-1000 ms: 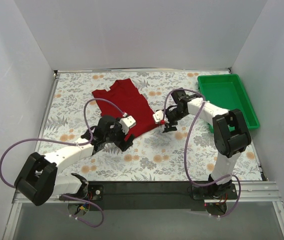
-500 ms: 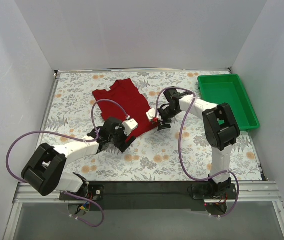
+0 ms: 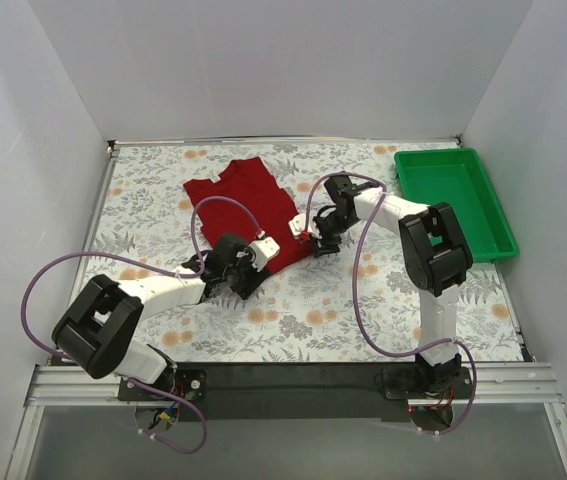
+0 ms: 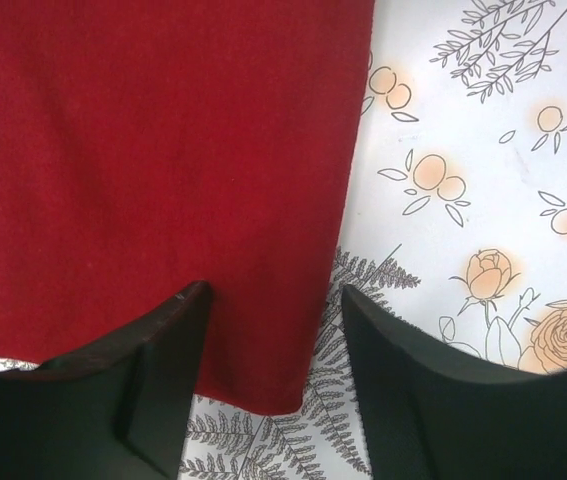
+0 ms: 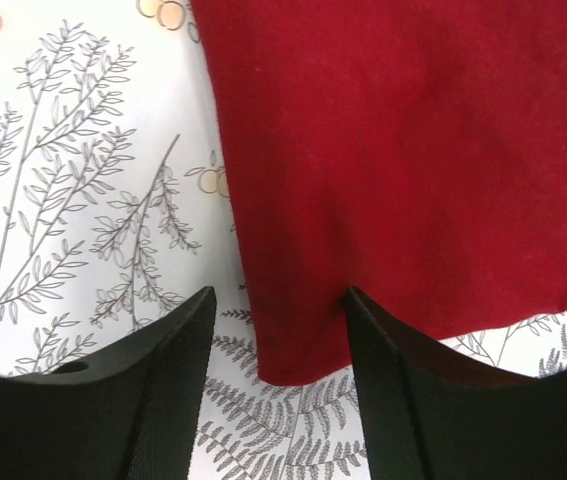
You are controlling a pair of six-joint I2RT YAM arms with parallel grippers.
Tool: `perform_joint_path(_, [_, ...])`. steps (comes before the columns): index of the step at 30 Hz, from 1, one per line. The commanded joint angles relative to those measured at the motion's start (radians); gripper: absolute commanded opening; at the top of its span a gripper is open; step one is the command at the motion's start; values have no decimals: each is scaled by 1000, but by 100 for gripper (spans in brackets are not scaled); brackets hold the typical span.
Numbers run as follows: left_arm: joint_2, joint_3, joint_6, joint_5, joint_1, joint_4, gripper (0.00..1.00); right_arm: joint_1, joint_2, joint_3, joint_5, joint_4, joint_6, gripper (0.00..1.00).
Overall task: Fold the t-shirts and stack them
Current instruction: Fold the tshirt
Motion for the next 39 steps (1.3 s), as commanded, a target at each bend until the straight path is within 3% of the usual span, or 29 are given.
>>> perform_joint_path(1, [28,10,20,-52,-7,-43,49,3,25,39,28,-4,32,50])
perform_joint_path(5, [40,13,26,-38,-18,-56,34,3,50,48,57,2,62,43])
perform_joint_path(6, [39,11,29,-28,-21,-59,21,4,51,50,60,2,67,40])
perform_joint_path(11, [9,-12,63,34,-56,-63,1,3,10,-18,80,1,81,10])
perform_joint_path(15, [-60,-33,87,129,-113,-76,0,3,-111,-166,94,-6,75,4])
perform_joint_path(18, [-118,-41,80,213,-187,-100,0,0,-235,-267,106,-105,26,1])
perform_joint_path(23, [-159,-9,-15,272,-355,-165,0,-3,-512,-482,85,-242,-20,1])
perform_joint_path(28, [-257,-18,-114,313,-448,-203,0,-3,-784,-645,39,-288,-2,1])
perform_joint_path(32, [-357,-18,-134,267,-454,-217,0,-3,-814,-584,14,-283,55,1])
perform_joint_path(34, [-417,-13,-102,176,-452,-215,0,-3,-759,-517,-6,-282,87,1])
perform_joint_path(39, [-483,6,23,-27,-403,-159,0,-5,-561,-186,-38,-256,216,1])
